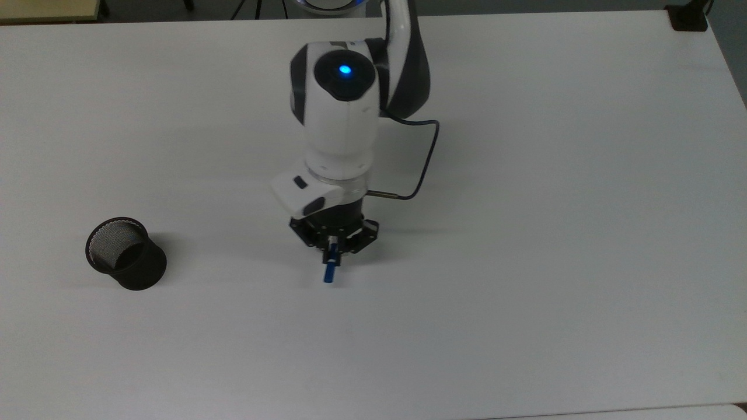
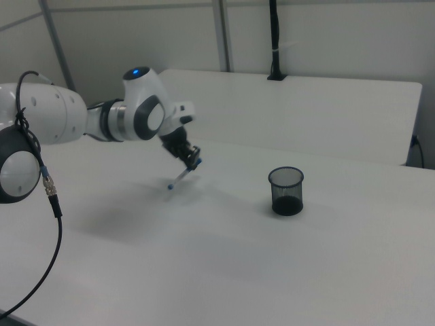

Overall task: Insert the marker
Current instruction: 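Lift the marker and carry it over the black mesh cup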

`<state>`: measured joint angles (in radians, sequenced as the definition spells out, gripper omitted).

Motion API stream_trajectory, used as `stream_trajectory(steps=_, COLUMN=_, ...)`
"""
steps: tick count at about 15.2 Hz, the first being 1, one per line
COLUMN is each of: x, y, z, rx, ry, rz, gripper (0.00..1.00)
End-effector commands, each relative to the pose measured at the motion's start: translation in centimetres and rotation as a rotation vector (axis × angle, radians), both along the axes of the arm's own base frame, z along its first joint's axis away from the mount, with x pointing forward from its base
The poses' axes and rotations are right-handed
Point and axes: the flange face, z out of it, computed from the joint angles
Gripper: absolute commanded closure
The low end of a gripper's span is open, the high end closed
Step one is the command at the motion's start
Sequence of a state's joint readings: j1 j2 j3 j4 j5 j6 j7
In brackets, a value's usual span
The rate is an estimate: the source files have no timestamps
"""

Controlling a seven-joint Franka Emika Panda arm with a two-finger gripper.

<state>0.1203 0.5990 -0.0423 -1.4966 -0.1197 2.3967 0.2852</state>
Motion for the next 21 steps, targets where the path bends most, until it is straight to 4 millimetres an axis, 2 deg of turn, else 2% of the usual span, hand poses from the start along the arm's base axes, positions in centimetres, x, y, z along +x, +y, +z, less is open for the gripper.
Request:
stream_trajectory(steps=1, x=0.4, y=-6.0, z=5.1, rx=-0.010, ry=-0.091, rz=-0.076, gripper=0.87)
stream_trajectory(steps=4, x=0.0, y=-10.9, z=8.6, rx=-0.056, ry=-0.156, rz=-0.110, gripper=0.87)
stream_trajectory(steps=5, x=0.0, y=-13.7, z=9.6, rx=-0.068, ry=-0.212, rz=-0.134, gripper=0.87)
stream_trajectory(steps=6, x=-0.1, y=-16.3, z=10.2, rx=-0.082, ry=-0.260, rz=-0.154, gripper=0.87)
stream_trajectory(steps=8, x=-0.3, y=-19.7, z=10.8, rx=-0.101, ry=-0.324, rz=-0.178, gripper=0.86)
stream_trajectory(steps=11, x=-0.8, y=-23.6, z=11.9, rx=-0.108, ry=-0.441, rz=-0.211, gripper=0.86)
stream_trajectory(steps=13, x=-1.0, y=-25.2, z=12.0, rx=-0.111, ry=-0.499, rz=-0.221, gripper=0.86)
stream_trajectory(steps=15, x=-0.9, y=-25.6, z=11.6, rx=-0.113, ry=-0.528, rz=-0.217, gripper=0.86)
stream_trajectory(steps=19, x=-0.5, y=-26.1, z=8.9, rx=-0.111, ry=-0.525, rz=-0.214, gripper=0.86)
stream_trajectory(steps=21, x=-0.6, y=-26.5, z=8.5, rx=-0.118, ry=-0.517, rz=-0.215, gripper=0.86)
